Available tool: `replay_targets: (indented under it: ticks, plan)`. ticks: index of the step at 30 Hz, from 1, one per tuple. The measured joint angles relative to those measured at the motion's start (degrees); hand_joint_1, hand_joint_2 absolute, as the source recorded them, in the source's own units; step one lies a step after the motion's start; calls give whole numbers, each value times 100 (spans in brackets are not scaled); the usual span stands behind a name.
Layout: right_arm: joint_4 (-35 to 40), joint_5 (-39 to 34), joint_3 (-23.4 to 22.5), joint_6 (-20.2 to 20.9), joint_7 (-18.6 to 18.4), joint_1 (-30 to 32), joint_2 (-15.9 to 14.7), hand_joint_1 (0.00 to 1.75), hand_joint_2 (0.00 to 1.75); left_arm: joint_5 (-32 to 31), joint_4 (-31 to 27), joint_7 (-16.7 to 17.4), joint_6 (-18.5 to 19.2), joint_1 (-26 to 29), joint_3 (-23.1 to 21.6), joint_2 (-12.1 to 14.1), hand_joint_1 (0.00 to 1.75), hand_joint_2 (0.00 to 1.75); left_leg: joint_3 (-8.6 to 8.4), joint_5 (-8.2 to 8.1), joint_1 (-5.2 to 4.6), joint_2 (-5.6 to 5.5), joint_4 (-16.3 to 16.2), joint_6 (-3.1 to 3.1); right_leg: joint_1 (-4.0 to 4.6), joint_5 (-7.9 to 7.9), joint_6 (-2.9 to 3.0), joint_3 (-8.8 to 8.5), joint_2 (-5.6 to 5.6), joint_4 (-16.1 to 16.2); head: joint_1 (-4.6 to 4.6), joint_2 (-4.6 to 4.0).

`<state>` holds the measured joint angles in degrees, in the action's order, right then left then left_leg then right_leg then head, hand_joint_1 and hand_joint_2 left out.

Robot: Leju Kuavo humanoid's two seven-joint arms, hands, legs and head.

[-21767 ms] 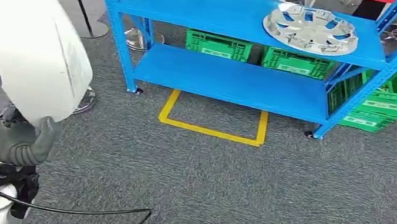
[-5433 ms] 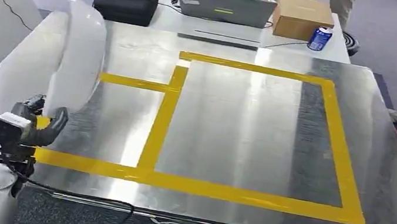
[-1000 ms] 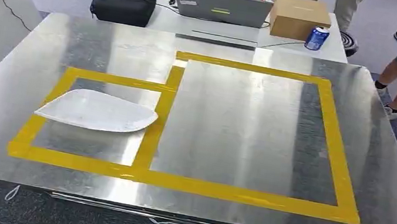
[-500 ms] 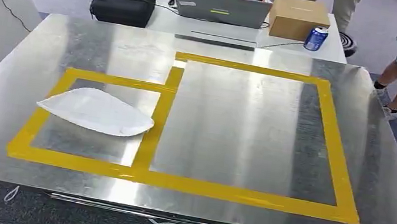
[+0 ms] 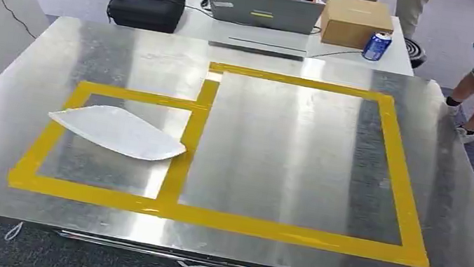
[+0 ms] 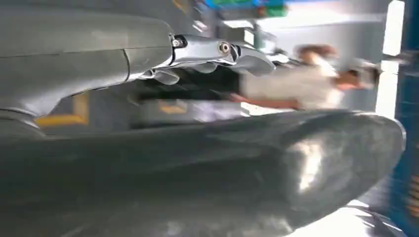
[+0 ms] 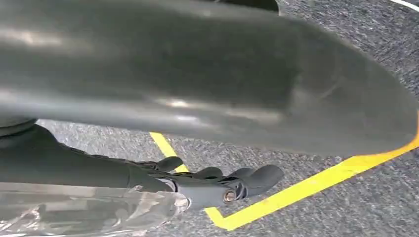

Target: Take the parts from the cabinet and place them on the table.

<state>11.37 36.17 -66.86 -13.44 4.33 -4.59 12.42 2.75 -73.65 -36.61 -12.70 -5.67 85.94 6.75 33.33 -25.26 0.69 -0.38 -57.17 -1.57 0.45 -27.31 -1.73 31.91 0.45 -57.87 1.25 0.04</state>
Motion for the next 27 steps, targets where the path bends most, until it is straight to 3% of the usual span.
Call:
replay_targets:
  ticks: [6, 10, 13, 15, 19, 22, 27]
  plan:
    - [0, -155, -122, -122, 120, -24, 59, 0, 0, -345, 1261, 0, -653, 153, -31, -492, 0, 0, -10, 0, -3, 0, 1, 0, -3, -1, -2, -10, 1, 1, -7, -2]
    - [0, -249, -199, -230, 144, -38, 81, 0, 0, -704, 2031, 0, -1189, 302, -309, -651, 0, 0, -16, 0, -11, 0, 1, 2, -11, 0, -5, -10, 0, 2, 0, 0]
    - [0, -310, -293, -365, 107, -53, 125, 0, 0, -1735, 3151, 9, -1878, 395, -823, -712, 0, 0, -17, 0, -12, 0, 1, 3, -14, -2, -10, -12, 0, 2, -2, 0]
    - [0, -312, -319, -409, 92, -64, 140, 0, 0, -2534, 3900, 167, -2045, 432, -1225, -745, 0, 0, -16, 0, -12, 0, 1, 3, -14, 1, -14, -12, 2, 2, -2, 0]
    - [0, -267, -326, -382, 31, -76, 149, 0, 0, -3625, 4922, 915, -1508, 478, -2084, -837, 0, 0, -16, 0, -13, 0, 1, 4, -15, 2, -16, -16, 3, 2, -4, -2]
    - [0, -210, -323, -185, -40, -78, 149, 0, 0, -3972, 5355, 1251, -1282, 505, -2547, -913, 0, 0, -16, 0, -13, 0, 1, 5, -15, 3, -17, -27, 3, 2, -9, 0]
    - [0, -142, -323, -52, -206, -91, 149, 0, 0, -4124, 5682, 1242, -789, 530, -3029, -1001, 0, 0, -16, 0, -13, 0, 1, 7, -15, 3, -19, -33, 1, 2, -4, 0]
